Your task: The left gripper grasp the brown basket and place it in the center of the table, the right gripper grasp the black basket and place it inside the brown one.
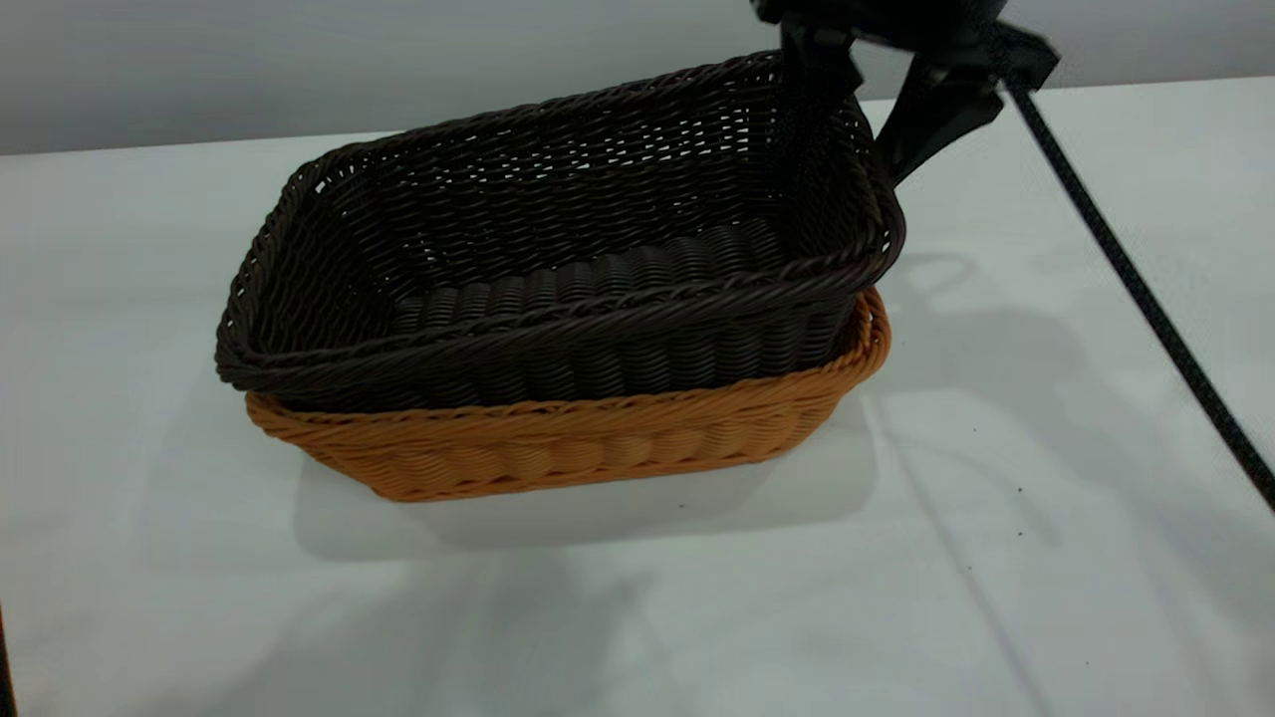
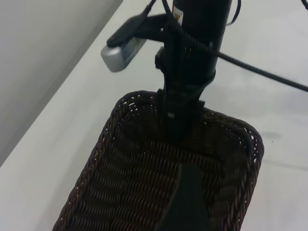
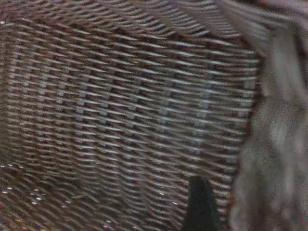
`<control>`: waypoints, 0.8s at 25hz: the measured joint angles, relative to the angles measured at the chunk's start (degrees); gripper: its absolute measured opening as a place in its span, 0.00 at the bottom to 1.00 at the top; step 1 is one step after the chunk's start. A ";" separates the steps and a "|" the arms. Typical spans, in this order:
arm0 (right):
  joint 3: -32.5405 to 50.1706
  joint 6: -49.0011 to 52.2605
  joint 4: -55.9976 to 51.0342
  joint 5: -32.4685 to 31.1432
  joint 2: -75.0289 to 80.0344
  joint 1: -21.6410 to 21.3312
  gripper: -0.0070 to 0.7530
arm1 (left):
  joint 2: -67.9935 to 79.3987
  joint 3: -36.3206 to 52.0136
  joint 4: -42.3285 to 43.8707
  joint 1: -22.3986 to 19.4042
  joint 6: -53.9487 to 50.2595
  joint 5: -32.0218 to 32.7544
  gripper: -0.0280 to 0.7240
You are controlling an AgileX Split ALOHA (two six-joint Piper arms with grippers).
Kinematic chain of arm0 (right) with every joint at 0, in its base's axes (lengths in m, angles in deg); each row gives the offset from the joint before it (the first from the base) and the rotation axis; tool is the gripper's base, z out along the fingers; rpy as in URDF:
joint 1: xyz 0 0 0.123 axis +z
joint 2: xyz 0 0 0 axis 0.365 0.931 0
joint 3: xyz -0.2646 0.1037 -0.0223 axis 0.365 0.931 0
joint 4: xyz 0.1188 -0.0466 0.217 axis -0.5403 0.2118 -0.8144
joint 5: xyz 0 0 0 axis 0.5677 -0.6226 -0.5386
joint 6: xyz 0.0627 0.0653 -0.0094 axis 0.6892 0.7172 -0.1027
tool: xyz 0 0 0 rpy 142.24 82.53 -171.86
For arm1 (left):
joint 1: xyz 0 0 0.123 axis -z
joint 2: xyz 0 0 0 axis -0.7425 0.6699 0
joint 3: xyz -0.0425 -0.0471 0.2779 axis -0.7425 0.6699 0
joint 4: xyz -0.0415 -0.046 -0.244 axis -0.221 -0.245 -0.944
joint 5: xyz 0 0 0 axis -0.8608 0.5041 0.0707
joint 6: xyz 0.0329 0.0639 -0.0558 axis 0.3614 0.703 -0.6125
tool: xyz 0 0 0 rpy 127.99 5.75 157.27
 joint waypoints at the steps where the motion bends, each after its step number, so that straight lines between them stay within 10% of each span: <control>1: -0.48 0.68 1.28 -0.83 -0.34 0.00 0.62 | 0.00 0.00 0.00 0.00 0.00 0.00 0.76; 13: -8.81 3.91 16.78 -4.43 -11.46 0.00 0.61 | 0.00 0.00 0.00 0.00 0.00 -0.39 0.75; 20: -8.65 3.10 23.33 -1.27 -22.23 0.00 0.30 | 0.00 0.00 0.00 -0.39 -2.03 -1.15 0.45</control>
